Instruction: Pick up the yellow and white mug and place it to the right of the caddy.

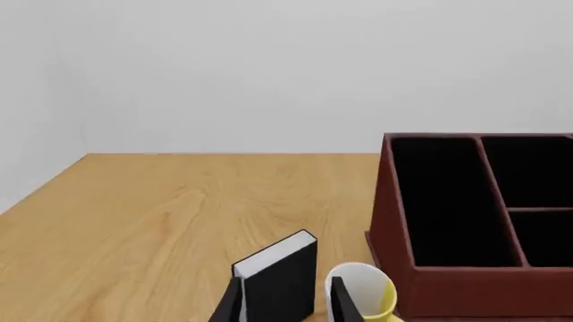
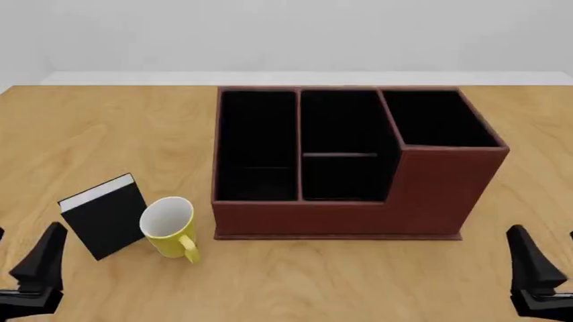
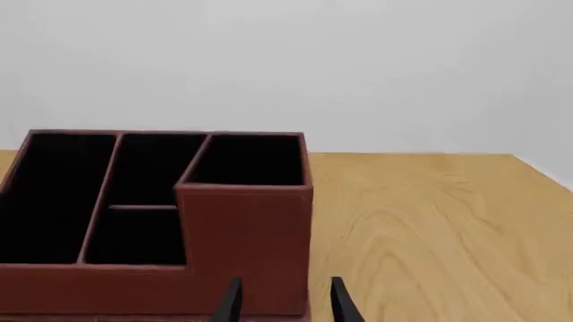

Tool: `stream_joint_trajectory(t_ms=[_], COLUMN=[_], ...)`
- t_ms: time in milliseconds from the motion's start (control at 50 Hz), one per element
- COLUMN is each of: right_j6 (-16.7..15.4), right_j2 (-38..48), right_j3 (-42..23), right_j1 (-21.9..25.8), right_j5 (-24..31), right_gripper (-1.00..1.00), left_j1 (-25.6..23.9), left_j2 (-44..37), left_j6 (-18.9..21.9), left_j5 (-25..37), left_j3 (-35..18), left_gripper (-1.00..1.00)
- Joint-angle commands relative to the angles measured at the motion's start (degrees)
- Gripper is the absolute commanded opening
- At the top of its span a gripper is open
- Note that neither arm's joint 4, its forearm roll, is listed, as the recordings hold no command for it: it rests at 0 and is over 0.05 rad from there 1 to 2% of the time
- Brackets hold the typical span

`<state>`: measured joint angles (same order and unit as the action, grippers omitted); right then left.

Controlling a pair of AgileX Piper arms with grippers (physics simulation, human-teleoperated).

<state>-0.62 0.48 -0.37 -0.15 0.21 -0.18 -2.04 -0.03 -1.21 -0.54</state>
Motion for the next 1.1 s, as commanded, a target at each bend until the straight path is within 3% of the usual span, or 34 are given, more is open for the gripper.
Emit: stream_joint_trajectory(t_ms=[20,60,100,120,200,220,260,320,380,420,460,600,940,1100], right_j6=[-4.23,-6.51,-4.19,-8.74,-8.89,-10.79,-10.62,-9.10,-8.49,-10.60,-8.46,-9.34,-5.77,-5.85], right_j2=[-0.40,-0.41,-0.42,-0.40,1.47,0.26,2.70,4.09,11.98,15.85,17.52,27.71,41.39,49.77], right_j3=[-1.85,-1.79,-3.30,-3.33,-3.56,-3.99,-4.20,-4.61,-3.55,-2.02,-2.26,-1.76,-2.64,-3.67], right_j1=[2.72,3.68,4.51,9.84,13.79,14.07,17.45,18.49,24.10,23.40,26.41,30.54,37.44,40.38], right_j5=[3.81,4.14,5.90,7.74,9.07,9.63,8.15,7.05,0.76,-3.90,-5.02,-15.19,-27.03,-34.00], right_gripper=[1.00,1.00,1.00,1.00,1.00,1.00,1.00,1.00,1.00,1.00,1.00,1.00,1.00,1.00], left_j1=[-1.57,-0.92,-1.74,-2.27,-2.97,-3.23,-3.50,-4.03,-4.33,-3.89,-4.06,-3.55,-3.61,-3.71], left_j2=[0.99,-1.34,-2.03,-3.36,-4.32,-3.74,-4.04,-3.86,-2.41,-2.60,-1.42,-0.15,1.40,1.53], left_j6=[3.48,1.74,2.88,1.99,2.44,2.23,2.41,1.73,1.85,1.94,1.83,1.98,2.28,2.26], left_j5=[2.99,1.70,1.18,0.89,0.09,0.63,0.33,0.41,2.46,2.74,4.07,5.73,8.67,9.15], left_j3=[-3.12,-3.30,-3.54,-4.22,-3.91,-4.03,-3.65,-3.47,-4.18,-4.31,-4.72,-4.89,-7.14,-7.66], left_gripper=[1.00,1.00,1.00,1.00,1.00,1.00,1.00,1.00,1.00,1.00,1.00,1.00,1.00,1.00])
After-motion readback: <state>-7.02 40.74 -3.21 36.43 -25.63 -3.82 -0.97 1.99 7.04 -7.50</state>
